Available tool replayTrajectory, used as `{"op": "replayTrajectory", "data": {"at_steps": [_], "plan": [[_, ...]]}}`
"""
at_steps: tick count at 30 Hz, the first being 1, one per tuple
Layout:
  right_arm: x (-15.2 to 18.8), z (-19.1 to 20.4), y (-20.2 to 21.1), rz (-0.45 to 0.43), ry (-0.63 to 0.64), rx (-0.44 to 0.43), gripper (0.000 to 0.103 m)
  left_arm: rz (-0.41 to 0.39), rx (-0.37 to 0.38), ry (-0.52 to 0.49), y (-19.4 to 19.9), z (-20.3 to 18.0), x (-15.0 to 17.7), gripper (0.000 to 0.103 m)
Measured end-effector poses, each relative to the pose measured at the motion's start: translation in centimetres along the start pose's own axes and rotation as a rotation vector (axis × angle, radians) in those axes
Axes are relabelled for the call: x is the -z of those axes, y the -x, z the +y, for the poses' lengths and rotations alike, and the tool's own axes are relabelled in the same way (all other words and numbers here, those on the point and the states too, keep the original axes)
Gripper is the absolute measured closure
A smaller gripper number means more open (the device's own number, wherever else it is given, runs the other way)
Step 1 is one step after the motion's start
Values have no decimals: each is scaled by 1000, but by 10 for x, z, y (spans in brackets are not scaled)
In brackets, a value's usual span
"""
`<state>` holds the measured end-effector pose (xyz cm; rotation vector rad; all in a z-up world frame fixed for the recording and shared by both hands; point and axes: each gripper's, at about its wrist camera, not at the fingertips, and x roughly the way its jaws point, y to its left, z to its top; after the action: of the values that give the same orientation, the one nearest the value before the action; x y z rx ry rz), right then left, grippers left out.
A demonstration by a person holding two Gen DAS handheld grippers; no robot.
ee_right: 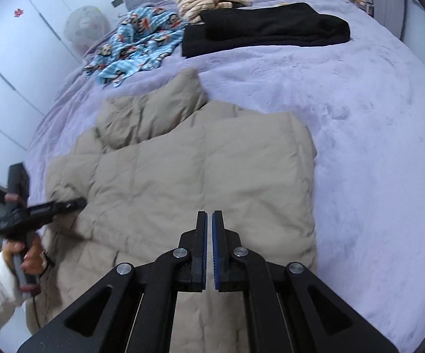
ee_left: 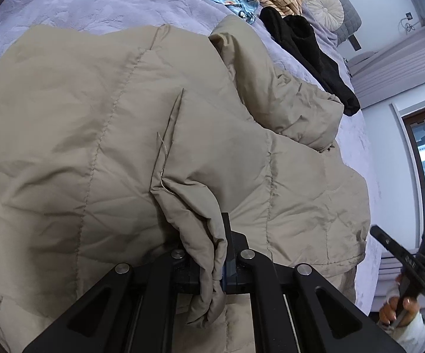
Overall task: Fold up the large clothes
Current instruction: 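Pinch the folded side panel with the left tool and smooth it flat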
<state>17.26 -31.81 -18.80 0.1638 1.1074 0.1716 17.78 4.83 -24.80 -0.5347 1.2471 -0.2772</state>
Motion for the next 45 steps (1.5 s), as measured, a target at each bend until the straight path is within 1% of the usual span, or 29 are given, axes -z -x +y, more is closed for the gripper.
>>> {"op": "replayTrajectory", "data": {"at_steps": [2, 3, 4, 6, 8, 12, 13, 14, 15, 16, 18, 20, 22, 24, 25, 26, 28, 30, 32, 34, 36, 37, 38, 42, 45], "plan": [[-18, -17, -31, 13, -13, 73, 99, -4, -6, -11, -1, -1, -1, 95], [-21, -28, -43, 22, -24, 92, 100, -6, -2, -15, -3, -2, 0, 95], [-24, -40, -54, 34, -49, 99, 100, -7, 4, -19, -4, -3, 1, 95], [-24, -64, -67, 54, -139, 56, 103, -9, 4, -32, -8, -6, 3, 94], [-20, -72, -67, 37, -192, 30, 103, -11, -16, -44, -5, -9, 3, 94], [-19, -65, -65, 33, -140, 59, 103, -52, -74, -27, 22, -2, 2, 94], [-18, -64, -64, 32, -139, 61, 103, -93, -69, -32, 31, 0, 2, 94], [-19, -65, -63, 29, -145, 59, 103, -119, -115, -52, 42, -2, 2, 94], [-16, -65, -62, 25, -150, 57, 103, -141, -144, -77, 52, -4, 2, 94], [-14, -65, -61, 21, -155, 55, 103, -163, -153, -104, 63, -8, 3, 94], [-11, -64, -59, 14, -155, 58, 102, -180, -116, -139, 73, -19, 1, 94], [-11, -59, -57, 9, -135, 75, 100, -168, -89, -182, 68, -30, 2, 94], [-10, -54, -55, 6, -110, 101, 100, -123, -141, -238, 51, -41, 5, 94], [-9, -50, -50, 3, -89, 123, 100, -82, -227, -266, 25, -41, 9, 94], [-8, -48, -46, 2, -82, 128, 100, -58, -251, -257, 13, -40, 12, 94], [-7, -48, -40, -1, -74, 131, 100, -43, -247, -238, 7, -34, 13, 94], [-1, -48, -28, -13, -61, 153, 99, -52, -230, -214, 8, -28, 13, 94], [8, -48, -16, -24, -50, 199, 99, -54, -237, -211, 10, -26, 11, 94], [19, -50, -7, -19, -63, 220, 99, -59, -268, -213, 14, -28, 10, 94], [30, -53, -2, 0, -80, 226, 94, -72, -306, -228, 21, -34, 13, 94], [41, -55, 6, 6, -100, 232, 86, -83, -325, -237, 29, -38, 17, 94], [45, -56, 10, 7, -110, 229, 79, -87, -332, -239, 33, -40, 20, 94], [48, -57, 14, 7, -121, 227, 73, -89, -340, -237, 38, -42, 23, 94], [59, -58, 33, 11, -167, 201, 71, -89, -375, -220, 57, -45, 38, 94], [69, -52, 46, 26, -191, 156, 69, -78, -392, -208, 68, -47, 53, 94]]}}
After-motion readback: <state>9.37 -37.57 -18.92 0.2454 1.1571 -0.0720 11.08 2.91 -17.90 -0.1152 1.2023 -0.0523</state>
